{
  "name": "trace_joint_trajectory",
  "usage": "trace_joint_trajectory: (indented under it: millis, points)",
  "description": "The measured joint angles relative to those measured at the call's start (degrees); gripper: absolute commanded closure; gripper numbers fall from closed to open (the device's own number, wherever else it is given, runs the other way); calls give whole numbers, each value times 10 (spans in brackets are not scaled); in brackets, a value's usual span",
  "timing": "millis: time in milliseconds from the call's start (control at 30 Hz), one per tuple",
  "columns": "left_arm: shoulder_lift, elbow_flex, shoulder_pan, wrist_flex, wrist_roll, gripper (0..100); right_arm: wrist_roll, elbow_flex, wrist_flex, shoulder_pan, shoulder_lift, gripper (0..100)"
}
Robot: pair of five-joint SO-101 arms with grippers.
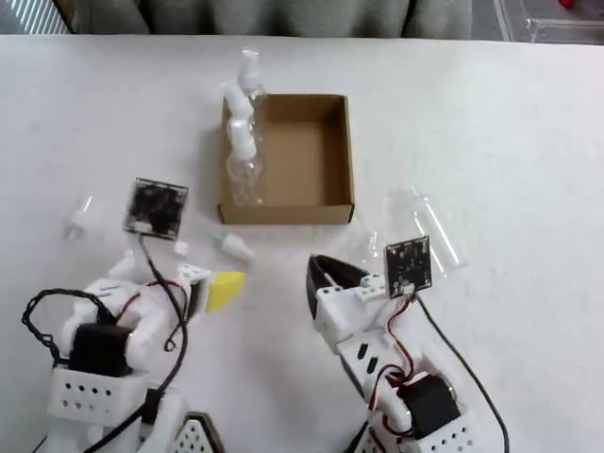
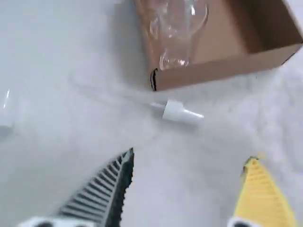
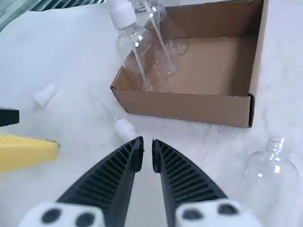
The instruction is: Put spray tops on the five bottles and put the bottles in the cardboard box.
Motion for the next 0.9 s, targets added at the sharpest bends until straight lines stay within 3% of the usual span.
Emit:
trace_joint_trajectory:
  millis: [367, 567, 800, 900]
  points:
    - [0, 130, -5, -164, -379, 765, 0, 16, -20, 2, 0, 981]
    - [1, 171, 44, -187, -446, 663, 0, 16, -20, 2, 0, 981]
    - [1, 183, 69, -189, -513, 660, 4, 16, -20, 6, 0, 981]
    - [1, 182, 67, -177, -531, 660, 41, 16, -20, 5, 0, 981]
